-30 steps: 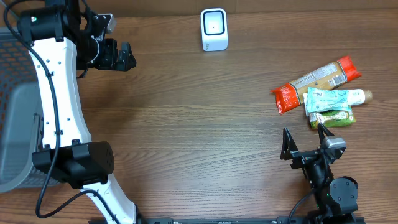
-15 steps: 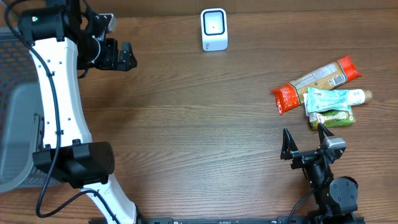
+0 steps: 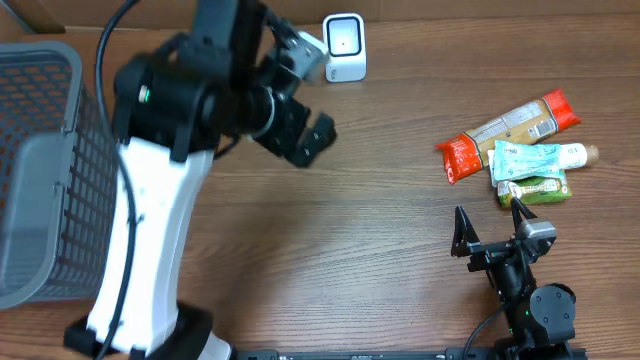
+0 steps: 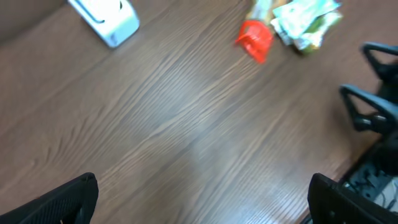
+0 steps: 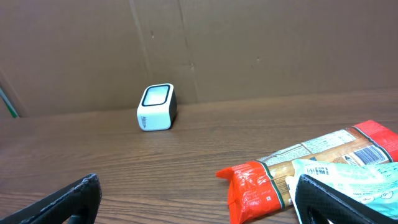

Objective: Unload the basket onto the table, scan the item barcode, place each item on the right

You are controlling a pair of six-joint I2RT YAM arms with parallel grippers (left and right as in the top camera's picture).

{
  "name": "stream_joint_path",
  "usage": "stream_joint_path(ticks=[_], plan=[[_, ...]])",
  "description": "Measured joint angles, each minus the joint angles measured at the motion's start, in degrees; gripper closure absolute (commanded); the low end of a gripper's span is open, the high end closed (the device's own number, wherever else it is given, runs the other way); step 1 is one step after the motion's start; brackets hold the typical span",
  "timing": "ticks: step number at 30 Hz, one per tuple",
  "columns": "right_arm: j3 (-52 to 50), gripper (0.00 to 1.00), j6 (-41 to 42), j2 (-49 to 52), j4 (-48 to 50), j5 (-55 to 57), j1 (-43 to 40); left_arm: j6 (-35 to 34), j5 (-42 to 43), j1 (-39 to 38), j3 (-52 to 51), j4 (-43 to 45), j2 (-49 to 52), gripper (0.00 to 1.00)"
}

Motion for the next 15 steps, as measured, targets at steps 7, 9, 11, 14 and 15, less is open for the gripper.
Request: stream_joint_path(ticks=[7, 9, 11, 14, 15], plan=[[0.00, 0.00, -0.02, 0.00, 0.02, 0.00, 0.02, 0.20, -0.26, 2.84, 0.00, 0.35, -4.55, 0.00], [0.00, 0.00, 0.00, 0.00, 0.00, 0.02, 0.00, 0.31, -0.26, 5.20, -0.52, 4.59, -5.95, 0.00], [0.00, 0.00, 0.00, 0.00, 0.00, 0.02, 0.02, 1.49, -0.22, 7.65, -3.91, 12.39, -8.92, 0.00], [0.00, 0.00, 0.00, -0.02, -0.04, 0.00, 0.00, 3.37, 0.48, 10.64, -13.92, 27.30, -15.96, 0.00], [0.00, 0.00, 0.00, 0.00, -0.02, 0.00, 0.00, 3.98, 1.09, 11.65, -18.67, 33.24, -19.02, 0.00]])
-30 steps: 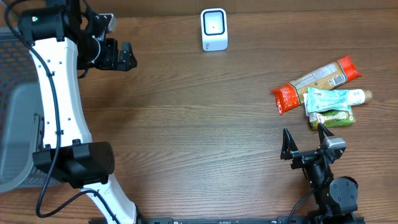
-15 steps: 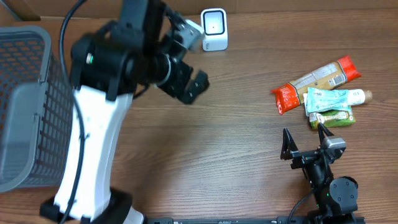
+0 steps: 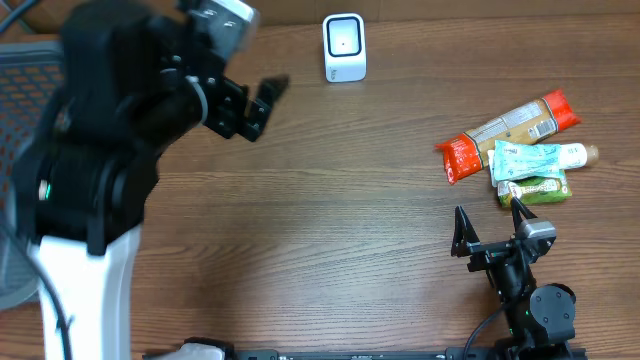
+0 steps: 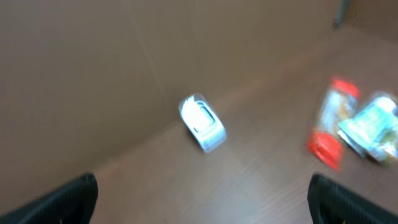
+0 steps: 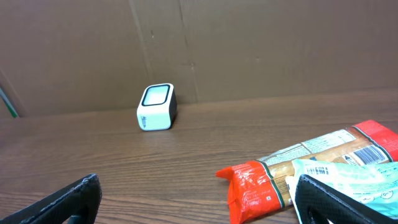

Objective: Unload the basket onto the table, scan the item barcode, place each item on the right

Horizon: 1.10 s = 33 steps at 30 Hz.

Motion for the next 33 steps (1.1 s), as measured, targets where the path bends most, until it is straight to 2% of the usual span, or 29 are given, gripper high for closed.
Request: stream_joint_path(ticks=[5, 8, 14, 18, 21, 26, 29, 33], plan=[[0.00, 0.00, 0.02, 0.00, -0.17, -0.04, 0.00, 1.42, 2.25, 4.44, -22.25, 21.66, -13.68, 0.00], [0.00, 0.00, 0.00, 0.00, -0.24, -0.02, 0.02, 1.97, 2.97, 6.69, -39.54, 35.41, -22.71, 0.01], [0.00, 0.00, 0.00, 0.00, -0.31, -0.37, 0.02, 6.36, 3.48, 8.13, -73.18, 58.73, -39.17, 0.00], [0.00, 0.00, 0.00, -0.02, -0.28, -0.42, 0.02, 9.81, 3.85, 8.52, -89.92, 70.79, -48.57, 0.00], [0.00, 0.00, 0.00, 0.00, -0.28, -0.44, 0.02, 12.50, 3.87, 9.40, -99.89, 74.47, -55.56, 0.01], [0.00, 0.00, -0.02, -0.02, -0.33, -0.42, 0.02, 14.14, 3.87, 11.67, -109.63, 73.33, -65.16, 0.00], [0.00, 0.00, 0.00, -0.07, -0.26, -0.39, 0.02, 14.27, 3.89, 12.90, -112.45, 70.23, -70.49, 0.00], [0.00, 0.00, -0.02, -0.07, -0.33, -0.42, 0.00, 14.69, 3.61, 13.81, -113.15, 61.72, -75.45, 0.00]])
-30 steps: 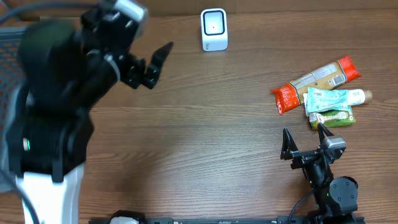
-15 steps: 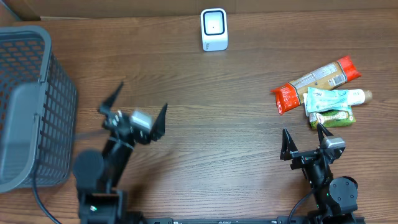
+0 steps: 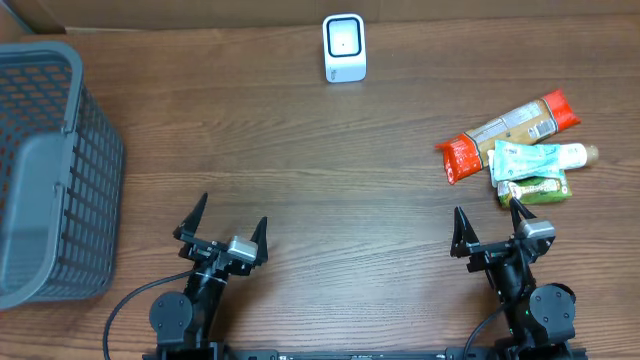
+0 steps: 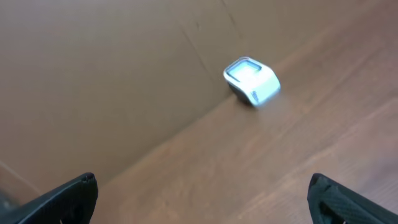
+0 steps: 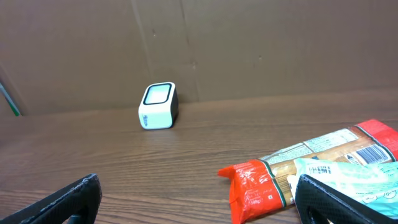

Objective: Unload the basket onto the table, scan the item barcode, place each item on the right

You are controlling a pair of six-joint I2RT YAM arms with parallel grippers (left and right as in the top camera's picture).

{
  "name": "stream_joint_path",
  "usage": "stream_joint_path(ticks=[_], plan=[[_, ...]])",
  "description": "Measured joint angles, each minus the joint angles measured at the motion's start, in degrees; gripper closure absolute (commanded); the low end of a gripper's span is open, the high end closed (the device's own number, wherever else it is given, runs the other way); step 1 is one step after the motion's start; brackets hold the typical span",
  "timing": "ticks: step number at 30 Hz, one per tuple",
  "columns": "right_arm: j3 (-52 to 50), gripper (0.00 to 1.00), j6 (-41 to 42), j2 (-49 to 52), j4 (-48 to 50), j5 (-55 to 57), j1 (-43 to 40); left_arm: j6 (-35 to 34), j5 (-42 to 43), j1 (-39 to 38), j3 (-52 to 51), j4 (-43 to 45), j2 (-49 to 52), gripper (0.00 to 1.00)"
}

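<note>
The white barcode scanner [image 3: 345, 47] stands at the back middle of the table, its window facing up; it also shows as the scanner [image 4: 252, 81] and the scanner [image 5: 158, 106] in the wrist views. At the right lie a red-and-tan packet [image 3: 505, 130], a white-teal tube [image 3: 540, 157] and a small green packet [image 3: 535, 189]. My left gripper [image 3: 225, 225] sits low at the front left, open and empty, with its dark fingertips [image 4: 62, 199] far apart. My right gripper [image 3: 488, 225] sits low at the front right, open and empty, just in front of the red packet [image 5: 280, 180].
A grey mesh basket [image 3: 50, 160] fills the left edge of the table. A brown cardboard wall [image 5: 249, 43] runs along the back behind the scanner. Bare wood lies between the two grippers and the scanner.
My left arm was raised high at the back left beside the basket; now it is folded down at the front left, gripper open. The right arm and the items have not moved.
My left arm first stood tall over the left middle of the table near the scanner, open and empty. It then stood further left, by the basket. Now it rests low at the front. The right gripper stayed open at the front right throughout.
</note>
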Motion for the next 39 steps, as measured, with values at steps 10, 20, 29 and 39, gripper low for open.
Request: stream_joint_path(ticks=[10, 20, 29, 39], plan=[[0.00, 0.00, 0.00, 0.00, 0.02, 0.00, 0.00, -2.29, -0.76, 0.22, -0.39, -5.16, -2.47, 0.00], [0.00, 0.00, 0.04, 0.00, 0.04, 0.00, 0.02, -2.89, -0.90, 0.22, -0.39, -5.16, -2.45, 0.01], [0.00, 0.00, 0.04, 0.00, 0.02, 0.00, 0.00, -2.93, -0.94, 0.22, -0.39, -5.16, -2.45, 0.01], [0.00, 0.00, 0.02, 0.00, 0.07, 0.00, 0.02, -3.10, -1.07, 0.22, -0.39, -5.18, -2.45, 0.00]])
